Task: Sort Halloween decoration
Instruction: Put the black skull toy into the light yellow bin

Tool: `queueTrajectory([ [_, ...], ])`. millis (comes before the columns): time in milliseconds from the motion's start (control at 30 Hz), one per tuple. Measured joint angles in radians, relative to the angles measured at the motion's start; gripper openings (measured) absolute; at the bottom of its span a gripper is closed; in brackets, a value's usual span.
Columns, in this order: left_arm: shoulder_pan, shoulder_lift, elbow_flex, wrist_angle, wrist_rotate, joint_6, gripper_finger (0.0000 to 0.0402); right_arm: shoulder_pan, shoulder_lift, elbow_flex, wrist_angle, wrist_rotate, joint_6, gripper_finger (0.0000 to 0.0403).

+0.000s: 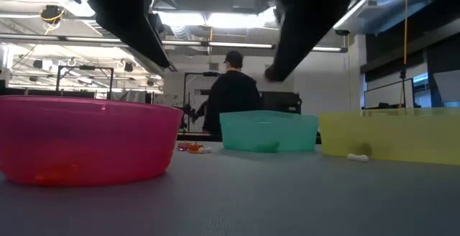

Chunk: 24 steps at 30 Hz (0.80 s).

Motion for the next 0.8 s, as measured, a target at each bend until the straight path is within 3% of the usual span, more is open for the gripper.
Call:
queueTrajectory([
  [233,0.0,0.0,0.0,0.0,0.0,0.0,0.0098,0.0,-0.002,0.183,-0.433,0.107,-0.034,0.0082],
  [400,0.0,0.0,0.0,0.0,0.0,-0.001,0.0098,0.0,-0.003,0.185,-0.658,0.206,-0.02,0.0082],
  [600,0.0,0.0,0.0,0.0,0.0,-0.001,0.0098,0.0,-0.04,0.044,-0.707,0.196,0.015,0.0082],
  [800,0.0,0.0,0.0,0.002,0.0,-0.001,0.0098,-0.017,-0.219,-0.236,-0.653,0.189,0.138,0.0082],
])
